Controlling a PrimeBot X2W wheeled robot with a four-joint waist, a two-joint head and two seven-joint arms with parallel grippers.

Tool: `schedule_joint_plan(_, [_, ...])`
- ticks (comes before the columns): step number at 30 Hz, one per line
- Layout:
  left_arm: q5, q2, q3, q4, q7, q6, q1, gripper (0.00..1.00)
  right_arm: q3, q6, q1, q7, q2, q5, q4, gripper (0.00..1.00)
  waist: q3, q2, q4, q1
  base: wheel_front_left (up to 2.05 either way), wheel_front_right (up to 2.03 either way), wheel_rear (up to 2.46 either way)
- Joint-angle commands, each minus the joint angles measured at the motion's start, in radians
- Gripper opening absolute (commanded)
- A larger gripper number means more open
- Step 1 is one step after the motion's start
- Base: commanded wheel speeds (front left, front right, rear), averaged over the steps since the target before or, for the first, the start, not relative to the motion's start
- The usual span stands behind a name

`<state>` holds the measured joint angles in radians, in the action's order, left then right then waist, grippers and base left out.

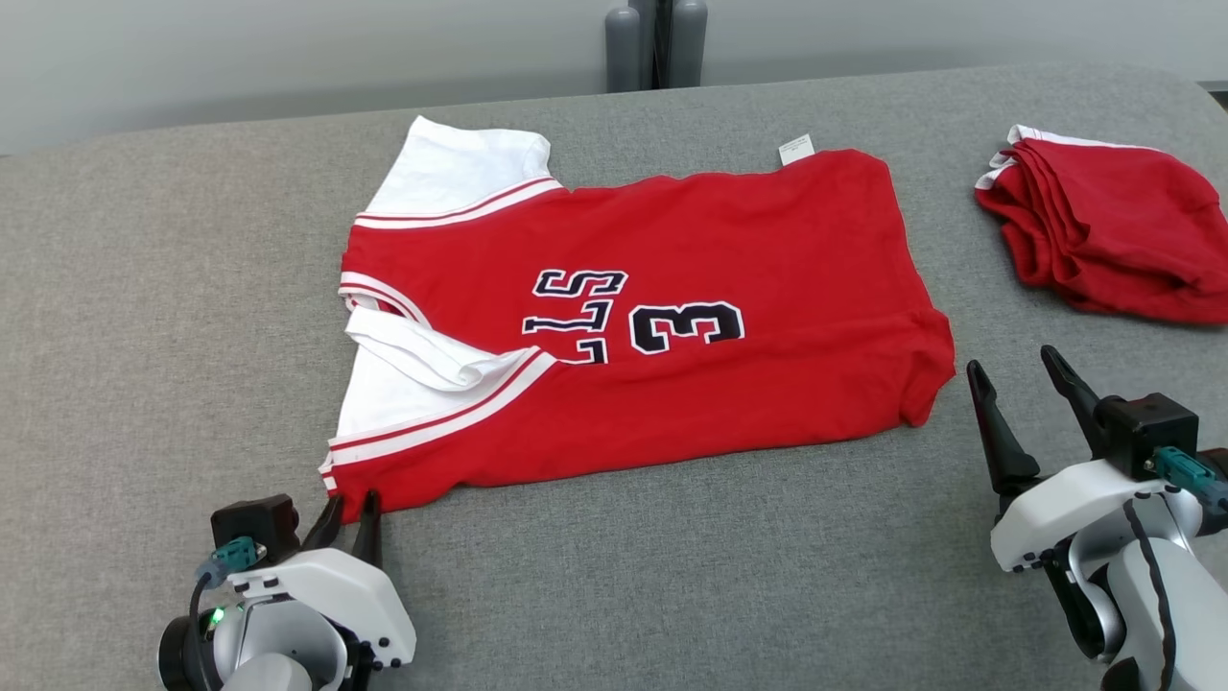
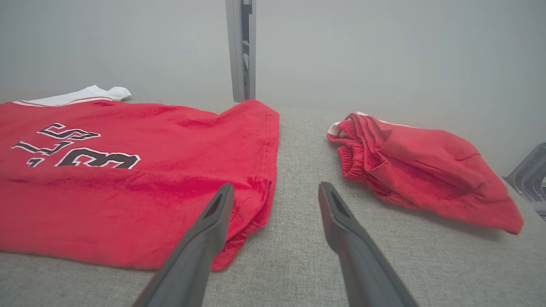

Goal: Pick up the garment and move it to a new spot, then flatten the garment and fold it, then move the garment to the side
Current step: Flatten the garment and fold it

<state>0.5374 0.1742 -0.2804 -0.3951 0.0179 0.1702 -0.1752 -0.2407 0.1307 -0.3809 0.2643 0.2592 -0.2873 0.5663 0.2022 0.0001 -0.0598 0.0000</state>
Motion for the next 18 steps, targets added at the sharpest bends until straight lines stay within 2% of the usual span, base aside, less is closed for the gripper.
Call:
schedule_joint_plan(1, [0.001,0.007,0.0,0.012,0.016,0.012,0.016,0.45,-0.004,0.0,0.006,0.001,0.002,0.004,0.0,1.0,0.003,-0.0001,-0.002,0.0,0.0,0.0,0.0])
schedule_joint_plan(6, [0.001,0.019,-0.005,0.065,0.056,0.036,0.049,0.32,-0.017,0.0,-0.003,0.001,-0.011,-0.04,0.019,1.0,0.01,-0.0001,-0.003,0.0,0.0,0.0,0.0])
schedule_joint_plan(7, [-0.001,0.021,-0.005,0.072,0.058,0.04,0.053,0.33,-0.019,0.0,-0.009,0.001,-0.014,-0.053,0.026,1.0,0.01,-0.0001,-0.001,0.0,0.0,0.0,0.0])
schedule_joint_plan(8, [-0.005,0.024,-0.006,0.077,0.061,0.046,0.054,0.35,-0.026,0.0,-0.014,0.001,-0.016,-0.064,0.036,1.0,0.011,-0.0001,0.001,0.0,0.0,0.0,0.0])
schedule_joint_plan(10, [-0.015,0.028,-0.009,0.082,0.061,0.057,0.057,0.47,-0.043,0.0,-0.022,0.001,-0.018,-0.089,0.059,1.0,0.011,-0.0001,0.005,0.0,0.0,0.0,0.0])
schedule_joint_plan(11, [-0.019,0.029,-0.014,0.083,0.063,0.061,0.058,0.68,-0.05,0.0,-0.026,0.001,-0.017,-0.101,0.071,1.0,0.01,-0.0001,0.008,0.0,0.0,0.0,0.0])
schedule_joint_plan(12, [-0.026,0.031,-0.018,0.084,0.064,0.065,0.057,0.83,-0.056,0.0,-0.033,0.001,-0.015,-0.11,0.081,1.0,0.01,-0.0001,0.012,0.0,0.0,0.0,0.0])
schedule_joint_plan(17, [-0.051,0.038,-0.04,0.072,0.061,0.068,0.03,0.84,-0.087,0.0,-0.051,0.001,-0.01,-0.141,0.104,1.0,0.012,-0.0001,0.027,0.0,0.0,0.0,0.0])
schedule_joint_plan(18, [-0.055,0.038,-0.046,0.068,0.058,0.061,0.022,0.78,-0.091,0.0,-0.054,0.001,-0.007,-0.146,0.105,1.0,0.014,-0.0001,0.029,0.0,0.0,0.0,0.0])
